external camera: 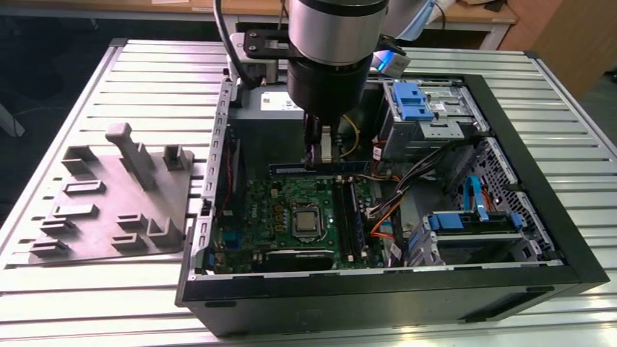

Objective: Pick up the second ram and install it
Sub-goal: 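Insert the second ram into the second slot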

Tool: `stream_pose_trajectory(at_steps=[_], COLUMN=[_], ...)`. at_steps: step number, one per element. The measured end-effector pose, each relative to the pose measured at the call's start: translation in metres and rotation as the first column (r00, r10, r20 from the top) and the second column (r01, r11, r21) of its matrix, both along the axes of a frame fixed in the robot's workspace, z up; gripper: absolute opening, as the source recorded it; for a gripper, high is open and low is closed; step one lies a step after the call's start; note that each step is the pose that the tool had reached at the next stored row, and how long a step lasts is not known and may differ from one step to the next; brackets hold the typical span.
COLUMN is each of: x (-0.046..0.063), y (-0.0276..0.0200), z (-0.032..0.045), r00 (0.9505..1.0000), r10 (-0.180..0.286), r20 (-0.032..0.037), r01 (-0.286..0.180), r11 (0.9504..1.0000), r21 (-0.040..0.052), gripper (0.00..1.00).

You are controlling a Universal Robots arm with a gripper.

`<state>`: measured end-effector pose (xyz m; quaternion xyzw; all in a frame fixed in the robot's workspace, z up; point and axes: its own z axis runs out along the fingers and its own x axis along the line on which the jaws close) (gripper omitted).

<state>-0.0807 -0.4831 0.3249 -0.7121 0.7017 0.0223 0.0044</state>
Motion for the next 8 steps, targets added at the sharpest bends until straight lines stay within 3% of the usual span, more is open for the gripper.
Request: stream_pose_trajectory(at_steps=[8], x=[0.0000], y=[0.0000], z=[-0.0001], r00=[1.0000], r10=[0.000], r20=[0.0000], r01=[0.000], r11=[1.0000], r21=[-0.0001], gripper=[0.11])
